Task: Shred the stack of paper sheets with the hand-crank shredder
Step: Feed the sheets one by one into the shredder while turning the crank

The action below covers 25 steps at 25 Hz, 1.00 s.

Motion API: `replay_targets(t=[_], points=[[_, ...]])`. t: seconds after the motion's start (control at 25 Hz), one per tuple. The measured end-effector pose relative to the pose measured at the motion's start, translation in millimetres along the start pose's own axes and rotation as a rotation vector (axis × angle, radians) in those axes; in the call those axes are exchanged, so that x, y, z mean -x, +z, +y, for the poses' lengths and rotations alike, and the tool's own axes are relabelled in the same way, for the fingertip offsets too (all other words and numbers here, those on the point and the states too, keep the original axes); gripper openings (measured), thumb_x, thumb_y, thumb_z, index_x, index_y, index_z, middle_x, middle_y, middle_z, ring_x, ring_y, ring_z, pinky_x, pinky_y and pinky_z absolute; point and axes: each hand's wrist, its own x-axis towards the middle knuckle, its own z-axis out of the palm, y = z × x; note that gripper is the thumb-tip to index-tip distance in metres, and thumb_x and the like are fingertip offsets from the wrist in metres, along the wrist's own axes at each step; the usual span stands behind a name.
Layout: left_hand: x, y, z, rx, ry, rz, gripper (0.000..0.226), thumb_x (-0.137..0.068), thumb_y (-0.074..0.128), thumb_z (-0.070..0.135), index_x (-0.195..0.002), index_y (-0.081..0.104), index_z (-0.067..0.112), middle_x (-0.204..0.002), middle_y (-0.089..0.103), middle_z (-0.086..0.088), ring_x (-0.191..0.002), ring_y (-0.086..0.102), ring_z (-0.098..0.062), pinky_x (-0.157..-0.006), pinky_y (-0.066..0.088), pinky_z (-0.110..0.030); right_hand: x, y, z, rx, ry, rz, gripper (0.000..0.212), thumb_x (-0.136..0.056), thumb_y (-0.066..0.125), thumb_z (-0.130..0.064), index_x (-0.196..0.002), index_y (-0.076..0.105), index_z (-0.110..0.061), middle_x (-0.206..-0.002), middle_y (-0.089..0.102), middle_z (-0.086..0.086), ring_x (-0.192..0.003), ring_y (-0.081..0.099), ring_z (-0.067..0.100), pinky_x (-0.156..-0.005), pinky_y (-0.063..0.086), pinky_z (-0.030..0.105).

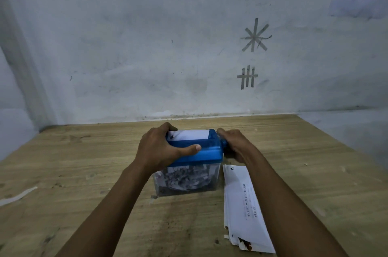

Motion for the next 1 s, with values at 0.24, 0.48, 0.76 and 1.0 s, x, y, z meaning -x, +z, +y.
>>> replay_targets(t=[0.24, 0.48, 0.76, 1.0], points=[[2, 0, 4, -0.091, 0.012, 0.087, 0.086, -0.05, 0.049, 0.1, -0.1, 0.059, 0.031, -0.095, 0.065, 0.013, -0.082, 0.062, -0.01, -0.071, 0.052, -0.03, 58, 10, 56, 0.083, -0.115, 0.135, 0.034, -0.106, 0.041, -0.023, -0.082, 0.059, -0.006, -0.064, 0.053, 0.008, -0.049, 0.043, 0.008, -0.05, 0.032, 0.024], [0, -1, 4, -0.131, 0.054, 0.094, 0.087, -0.05, 0.042, 0.104, -0.099, 0.059, 0.034, -0.095, 0.066, 0.013, -0.084, 0.063, -0.011, -0.084, 0.055, -0.039, 120, -9, 63, 0.134, -0.451, 0.058, 0.007, -0.1, 0.06, -0.026, -0.105, 0.064, -0.026, -0.09, 0.071, -0.011, -0.083, 0.066, 0.0, -0.07, 0.049, 0.015], [0, -2, -1, -0.12, 0.095, 0.049, 0.085, -0.053, 0.044, 0.104, -0.101, 0.058, 0.035, -0.095, 0.064, 0.013, -0.087, 0.063, -0.013, -0.088, 0.054, -0.045, 120, -7, 46, 0.086, -0.647, 0.213, 0.026, -0.094, 0.057, -0.042, -0.087, 0.065, -0.018, -0.068, 0.059, 0.002, -0.058, 0.051, 0.004, -0.053, 0.043, 0.021], [0, -3, -4, -0.049, 0.105, 0.025, 0.088, -0.051, 0.051, 0.1, -0.105, 0.06, 0.031, -0.098, 0.064, 0.011, -0.089, 0.063, -0.013, -0.086, 0.056, -0.04, 89, -16, -21, 0.16, -0.521, 0.19, 0.06, -0.095, 0.051, -0.058, -0.076, 0.066, -0.004, -0.054, 0.056, -0.013, -0.049, 0.048, -0.001, -0.056, 0.038, 0.019]])
